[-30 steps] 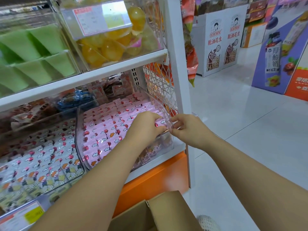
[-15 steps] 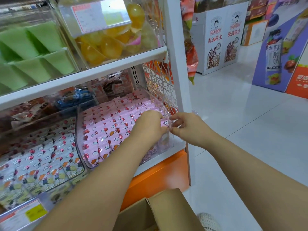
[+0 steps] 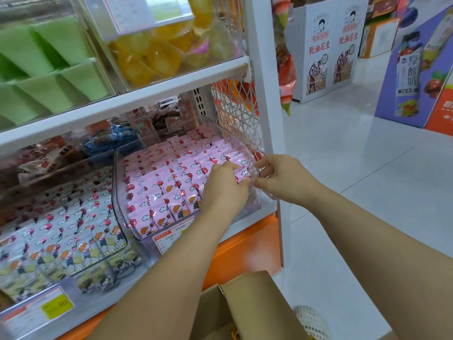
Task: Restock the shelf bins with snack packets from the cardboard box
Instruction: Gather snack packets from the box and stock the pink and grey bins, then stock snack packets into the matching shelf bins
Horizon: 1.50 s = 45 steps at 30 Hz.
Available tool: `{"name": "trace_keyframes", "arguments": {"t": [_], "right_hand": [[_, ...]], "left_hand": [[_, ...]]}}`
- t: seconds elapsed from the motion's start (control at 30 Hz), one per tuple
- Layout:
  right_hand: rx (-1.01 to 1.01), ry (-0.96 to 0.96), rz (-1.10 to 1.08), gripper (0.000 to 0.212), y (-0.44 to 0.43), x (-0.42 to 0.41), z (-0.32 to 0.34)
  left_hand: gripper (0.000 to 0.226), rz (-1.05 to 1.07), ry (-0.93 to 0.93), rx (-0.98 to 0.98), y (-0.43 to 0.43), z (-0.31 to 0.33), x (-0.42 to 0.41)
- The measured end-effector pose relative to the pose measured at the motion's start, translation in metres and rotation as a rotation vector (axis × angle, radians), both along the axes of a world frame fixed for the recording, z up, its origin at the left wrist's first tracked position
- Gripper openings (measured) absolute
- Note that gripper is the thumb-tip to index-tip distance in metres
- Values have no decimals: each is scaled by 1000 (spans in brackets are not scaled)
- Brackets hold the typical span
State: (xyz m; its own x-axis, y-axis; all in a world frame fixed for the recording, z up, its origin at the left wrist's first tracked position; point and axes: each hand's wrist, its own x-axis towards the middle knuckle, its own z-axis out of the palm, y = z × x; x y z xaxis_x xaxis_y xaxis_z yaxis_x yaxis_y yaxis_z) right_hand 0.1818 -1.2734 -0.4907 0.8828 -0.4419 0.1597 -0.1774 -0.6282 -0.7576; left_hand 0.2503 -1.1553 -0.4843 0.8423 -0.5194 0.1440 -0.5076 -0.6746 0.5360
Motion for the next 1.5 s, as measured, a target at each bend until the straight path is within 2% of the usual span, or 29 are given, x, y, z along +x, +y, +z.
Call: {"name": "trace_keyframes", "arguments": {"t": [0.2, 0.27, 0.37, 0.47, 0.6, 0.7, 0.8, 0.9, 1.07, 1.2, 1.33, 1.5], "right_hand": [[5, 11, -16, 32, 3, 0, 2], [19, 17, -13, 31, 2, 0, 1], [51, 19, 13, 29, 3, 1, 0], [84, -13, 15, 21, 2, 1, -2], [74, -31, 5, 16, 3, 2, -2], [66, -29, -9, 16, 4, 3, -2], [81, -21, -24, 19, 7, 1, -1], [80, -9, -39, 28, 15, -9, -2], [33, -114, -152, 38, 38, -26, -6], [-2, -166, -109, 34, 79, -34, -12], [-11, -89, 26, 27, 133, -38, -48], [29, 186, 219, 26, 195, -43, -118]], "left_hand": [[45, -125, 0, 138, -2, 3, 4], [42, -149, 40, 108, 0, 3, 4], [32, -58, 40, 1, 5, 4, 3], [26, 4, 6, 59, 5, 2, 7], [33, -63, 212, 169, -2, -3, 22], [36, -82, 294, 190, -6, -4, 27], [40, -102, 258, 212, -4, -6, 23], [38, -100, 116, 208, 9, -7, 9], [34, -194, -90, -47, 55, -4, -23], [27, -216, -147, -197, 112, -20, -46], [21, -86, -6, -190, 187, -62, -62], [21, 187, 235, -189, 288, -138, -74]]}}
